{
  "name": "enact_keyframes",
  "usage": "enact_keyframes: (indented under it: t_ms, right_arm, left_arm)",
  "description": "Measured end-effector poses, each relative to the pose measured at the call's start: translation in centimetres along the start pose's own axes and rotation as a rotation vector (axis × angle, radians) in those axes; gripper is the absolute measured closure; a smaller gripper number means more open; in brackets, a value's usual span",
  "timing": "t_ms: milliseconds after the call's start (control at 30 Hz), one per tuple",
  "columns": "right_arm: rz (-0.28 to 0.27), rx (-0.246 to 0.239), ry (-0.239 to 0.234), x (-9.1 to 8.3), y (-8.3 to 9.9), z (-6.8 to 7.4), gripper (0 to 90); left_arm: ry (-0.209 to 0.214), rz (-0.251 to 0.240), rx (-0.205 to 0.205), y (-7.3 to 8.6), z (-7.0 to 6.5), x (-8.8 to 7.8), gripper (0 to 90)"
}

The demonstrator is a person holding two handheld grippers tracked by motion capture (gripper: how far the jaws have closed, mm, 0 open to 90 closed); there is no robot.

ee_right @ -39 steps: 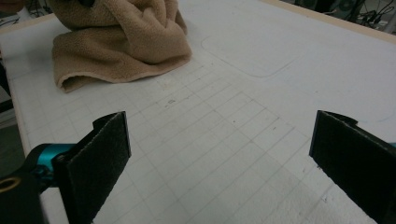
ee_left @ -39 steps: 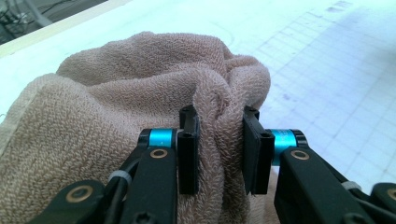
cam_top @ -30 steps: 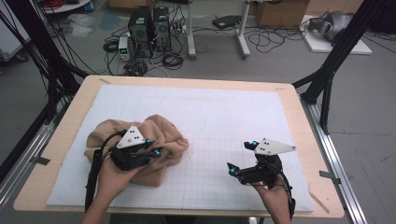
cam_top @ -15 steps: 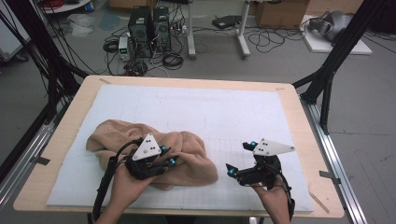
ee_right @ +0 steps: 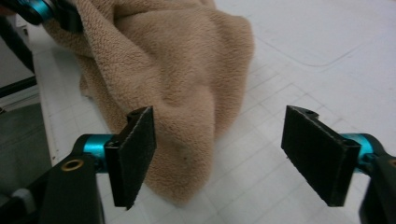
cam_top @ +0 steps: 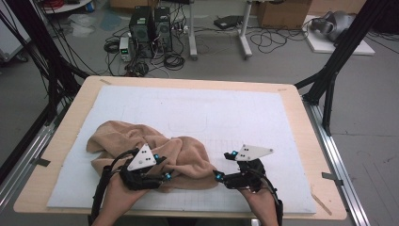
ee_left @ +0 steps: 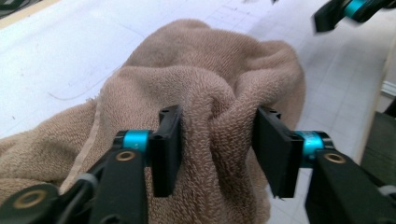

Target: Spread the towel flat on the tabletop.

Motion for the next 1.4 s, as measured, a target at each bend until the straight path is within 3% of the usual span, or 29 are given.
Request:
enact_keyframes:
  t_ms: [200, 400, 533, 700, 800, 933, 967, 1000, 1033, 1100, 1133, 1167, 1200, 1233, 1300, 1400]
  right_arm:
    - [0.027, 0.007, -0.016, 0.9, 0.6, 0.1, 31.7]
    - [0.04, 0.016, -0.017, 1.3, 1.0, -0.1, 37.3]
    - [0.065, 0.019, -0.032, 1.8, 1.7, -0.1, 40.0]
    - [0.096, 0.021, -0.041, 2.4, 2.4, -0.3, 44.6]
    - [0.108, 0.026, -0.043, 2.7, 2.5, -0.2, 46.0]
    - [0.111, 0.019, -0.045, 2.9, 2.6, -0.3, 49.2]
    - [0.115, 0.023, -0.049, 2.9, 2.7, -0.2, 50.2]
    - [0.116, 0.024, -0.052, 3.0, 2.9, -0.3, 52.8]
    - [0.116, 0.024, -0.052, 3.0, 2.9, -0.3, 52.8]
    - [0.129, 0.028, -0.062, 3.0, 3.1, -0.2, 57.5]
    - [0.136, 0.023, -0.077, 3.0, 3.3, -0.1, 65.6]
    - [0.136, 0.023, -0.077, 3.0, 3.3, -0.1, 65.6]
    - [0.145, 0.012, -0.094, 3.0, 3.4, 0.0, 72.5]
    - [0.145, 0.012, -0.094, 3.0, 3.4, 0.0, 72.5]
    - [0.149, 0.008, -0.116, 3.0, 3.5, 0.0, 77.9]
    - [0.139, 0.007, -0.117, 2.6, 3.2, -0.2, 80.4]
  left_arm:
    - [-0.01, -0.044, 0.024, -2.2, 0.9, -1.5, 43.9]
    - [-0.03, -0.052, 0.023, -3.1, 3.5, -0.4, 45.6]
    - [-0.012, -0.004, 0.04, -2.6, 4.8, 1.7, 46.2]
    - [0.021, 0.097, 0.053, -1.3, 5.7, 4.4, 46.3]
    - [0.039, 0.169, 0.047, -0.3, 6.1, 5.6, 46.7]
    - [0.058, 0.222, 0.025, 0.7, 6.2, 6.6, 47.9]
    - [0.064, 0.237, 0.021, 1.0, 6.2, 6.9, 49.2]
    - [0.086, 0.291, 0.013, 1.7, 6.3, 7.3, 52.8]
    - [0.086, 0.291, 0.013, 1.7, 6.3, 7.3, 54.7]
    - [0.099, 0.337, 0.001, 2.4, 6.2, 7.7, 57.6]
    - [0.102, 0.354, 0.0, 2.7, 6.2, 7.8, 64.1]
    - [0.101, 0.359, 0.001, 2.8, 6.1, 7.9, 64.1]
    - [0.101, 0.351, 0.0, 2.8, 6.1, 7.9, 72.1]
    - [0.099, 0.349, -0.001, 2.7, 6.1, 7.8, 72.1]
    - [0.098, 0.347, -0.004, 2.7, 6.2, 7.7, 80.6]
    - [0.095, 0.329, 0.001, 2.4, 6.1, 7.4, 82.8]
Point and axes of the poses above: each handheld gripper's, and its own axes: x roughly forward along the jaws, y roughly out of its underside, z roughly to its left, the point moved 6 cm from there along x, roughly forward along the jaws, and after that the axes turned 10 degrees about -z, right-handed, at the moved point
